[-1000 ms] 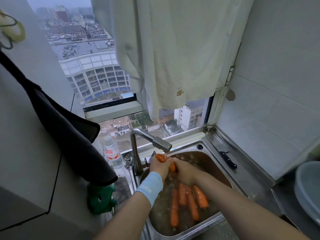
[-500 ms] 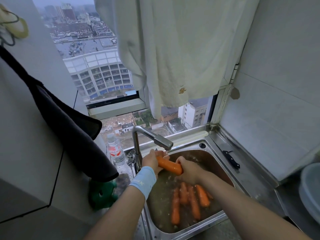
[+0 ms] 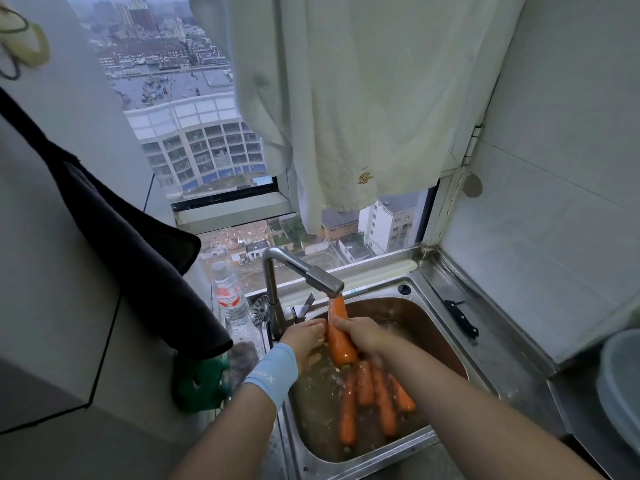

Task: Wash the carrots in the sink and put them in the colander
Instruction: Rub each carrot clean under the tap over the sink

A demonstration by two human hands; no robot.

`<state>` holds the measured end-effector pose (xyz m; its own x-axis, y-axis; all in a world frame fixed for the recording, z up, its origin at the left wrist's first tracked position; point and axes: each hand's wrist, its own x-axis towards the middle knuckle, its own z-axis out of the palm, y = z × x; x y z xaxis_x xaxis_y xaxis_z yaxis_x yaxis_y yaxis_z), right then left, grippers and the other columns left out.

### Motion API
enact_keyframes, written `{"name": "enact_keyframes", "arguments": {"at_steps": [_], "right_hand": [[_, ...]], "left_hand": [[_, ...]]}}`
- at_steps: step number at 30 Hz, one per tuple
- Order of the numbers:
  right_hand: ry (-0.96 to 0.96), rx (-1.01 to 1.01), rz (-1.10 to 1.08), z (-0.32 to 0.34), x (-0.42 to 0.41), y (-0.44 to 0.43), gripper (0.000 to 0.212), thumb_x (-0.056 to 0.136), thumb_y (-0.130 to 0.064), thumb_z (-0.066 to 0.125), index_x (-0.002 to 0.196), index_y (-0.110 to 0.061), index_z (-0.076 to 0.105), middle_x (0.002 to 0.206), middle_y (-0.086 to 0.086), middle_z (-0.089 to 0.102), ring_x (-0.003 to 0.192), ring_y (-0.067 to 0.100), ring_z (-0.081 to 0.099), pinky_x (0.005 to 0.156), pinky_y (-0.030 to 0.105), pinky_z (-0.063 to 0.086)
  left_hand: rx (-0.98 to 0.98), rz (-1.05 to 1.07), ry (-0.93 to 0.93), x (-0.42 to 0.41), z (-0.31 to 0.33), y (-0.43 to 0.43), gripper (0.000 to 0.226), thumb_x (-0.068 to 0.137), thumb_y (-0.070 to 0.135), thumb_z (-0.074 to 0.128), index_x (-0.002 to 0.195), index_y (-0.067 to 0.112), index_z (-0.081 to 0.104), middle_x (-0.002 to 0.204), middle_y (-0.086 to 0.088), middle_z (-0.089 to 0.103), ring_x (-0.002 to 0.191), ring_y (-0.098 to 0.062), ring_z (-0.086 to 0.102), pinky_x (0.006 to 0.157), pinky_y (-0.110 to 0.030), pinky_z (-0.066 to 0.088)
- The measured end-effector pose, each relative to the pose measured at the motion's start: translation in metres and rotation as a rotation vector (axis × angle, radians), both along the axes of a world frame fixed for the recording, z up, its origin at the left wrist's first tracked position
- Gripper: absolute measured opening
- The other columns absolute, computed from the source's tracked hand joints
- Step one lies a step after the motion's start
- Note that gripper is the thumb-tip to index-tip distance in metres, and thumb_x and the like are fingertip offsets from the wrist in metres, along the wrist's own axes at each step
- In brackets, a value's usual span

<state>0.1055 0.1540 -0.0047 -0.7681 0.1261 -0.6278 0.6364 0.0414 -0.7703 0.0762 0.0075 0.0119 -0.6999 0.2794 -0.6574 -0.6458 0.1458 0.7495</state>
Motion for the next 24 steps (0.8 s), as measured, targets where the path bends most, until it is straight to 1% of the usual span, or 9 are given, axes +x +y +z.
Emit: {"name": "enact_keyframes", "arguments": {"at_steps": [3, 5, 6, 8, 12, 14, 18, 20, 24], "right_hand": [[-0.044, -0.197, -0.125, 0.0, -0.005, -0.013, 0.044, 0.099, -0.029, 0.066, 0.135, -0.006, 0.055, 0.126, 0.016, 0.066, 0.112, 0.033, 0.064, 0.094, 0.049, 0.054], [-0.044, -0.278, -0.164, -0.001, -0.009, -0.02, 0.037, 0.1, -0.02, 0.064, 0.131, -0.002, 0.06, 0.115, 0.018, 0.069, 0.101, 0.032, 0.068, 0.075, 0.045, 0.059], [-0.048, -0.312, -0.187, -0.001, -0.01, -0.023, 0.036, 0.099, -0.019, 0.065, 0.13, -0.001, 0.06, 0.112, 0.019, 0.07, 0.096, 0.033, 0.07, 0.068, 0.044, 0.061], [-0.048, -0.356, -0.229, -0.003, -0.012, -0.027, 0.036, 0.098, -0.023, 0.068, 0.126, -0.003, 0.06, 0.111, 0.019, 0.069, 0.093, 0.033, 0.071, 0.067, 0.046, 0.063], [-0.048, -0.249, -0.244, -0.007, -0.013, -0.026, 0.039, 0.094, -0.044, 0.07, 0.112, -0.011, 0.063, 0.103, 0.014, 0.071, 0.08, 0.025, 0.068, 0.062, 0.034, 0.057], [-0.05, -0.297, -0.256, -0.006, -0.014, -0.026, 0.045, 0.092, -0.048, 0.07, 0.117, -0.012, 0.061, 0.108, 0.016, 0.071, 0.089, 0.029, 0.069, 0.068, 0.035, 0.058], [-0.04, -0.428, -0.312, 0.0, -0.019, -0.022, 0.047, 0.091, -0.037, 0.072, 0.127, -0.009, 0.06, 0.124, 0.024, 0.066, 0.12, 0.042, 0.064, 0.101, 0.051, 0.054], [-0.021, -0.424, -0.31, 0.002, -0.019, -0.017, 0.045, 0.092, -0.037, 0.071, 0.127, -0.01, 0.061, 0.124, 0.023, 0.067, 0.116, 0.039, 0.065, 0.096, 0.048, 0.054], [-0.047, -0.419, -0.176, 0.009, -0.01, 0.0, 0.044, 0.095, -0.034, 0.071, 0.129, -0.009, 0.058, 0.124, 0.021, 0.068, 0.109, 0.042, 0.069, 0.088, 0.056, 0.059]], "left_hand": [[0.0, -0.108, -0.032, 0.0, 0.014, -0.011, 0.025, 0.099, 0.017, 0.06, 0.122, 0.029, 0.062, 0.11, -0.004, 0.067, 0.095, -0.02, 0.064, 0.067, -0.037, 0.059], [-0.056, -0.198, -0.019, 0.0, 0.017, -0.018, 0.032, 0.096, 0.018, 0.066, 0.118, 0.04, 0.058, 0.108, 0.001, 0.066, 0.094, -0.019, 0.065, 0.065, -0.035, 0.061], [-0.092, -0.224, 0.02, -0.002, 0.015, -0.02, 0.038, 0.095, 0.016, 0.067, 0.122, 0.04, 0.058, 0.109, 0.002, 0.067, 0.096, -0.019, 0.066, 0.072, -0.037, 0.062], [-0.122, -0.181, 0.08, -0.005, 0.009, -0.023, 0.044, 0.092, 0.012, 0.07, 0.131, 0.03, 0.06, 0.116, -0.003, 0.066, 0.104, -0.025, 0.067, 0.081, -0.04, 0.062], [-0.032, -0.005, 0.022, -0.009, 0.007, -0.025, 0.051, 0.09, 0.021, 0.074, 0.136, 0.008, 0.057, 0.129, -0.019, 0.057, 0.104, -0.029, 0.064, 0.063, -0.033, 0.063], [0.027, 0.049, -0.031, -0.01, 0.011, -0.019, 0.054, 0.09, 0.026, 0.073, 0.136, 0.003, 0.054, 0.126, -0.02, 0.057, 0.105, -0.032, 0.065, 0.066, -0.037, 0.064], [0.149, 0.135, -0.117, -0.012, 0.015, -0.002, 0.06, 0.093, 0.03, 0.07, 0.142, 0.007, 0.042, 0.12, -0.022, 0.061, 0.085, -0.035, 0.073, 0.059, -0.038, 0.062], [0.176, 0.117, -0.144, -0.013, 0.017, 0.003, 0.053, 0.094, 0.029, 0.069, 0.139, 0.011, 0.047, 0.125, -0.024, 0.061, 0.093, -0.036, 0.071, 0.058, -0.037, 0.061], [0.044, 0.033, -0.095, -0.018, 0.009, 0.002, 0.04, 0.093, 0.027, 0.071, 0.128, 0.013, 0.056, 0.126, -0.018, 0.064, 0.111, -0.03, 0.065, 0.073, -0.035, 0.062]]}}
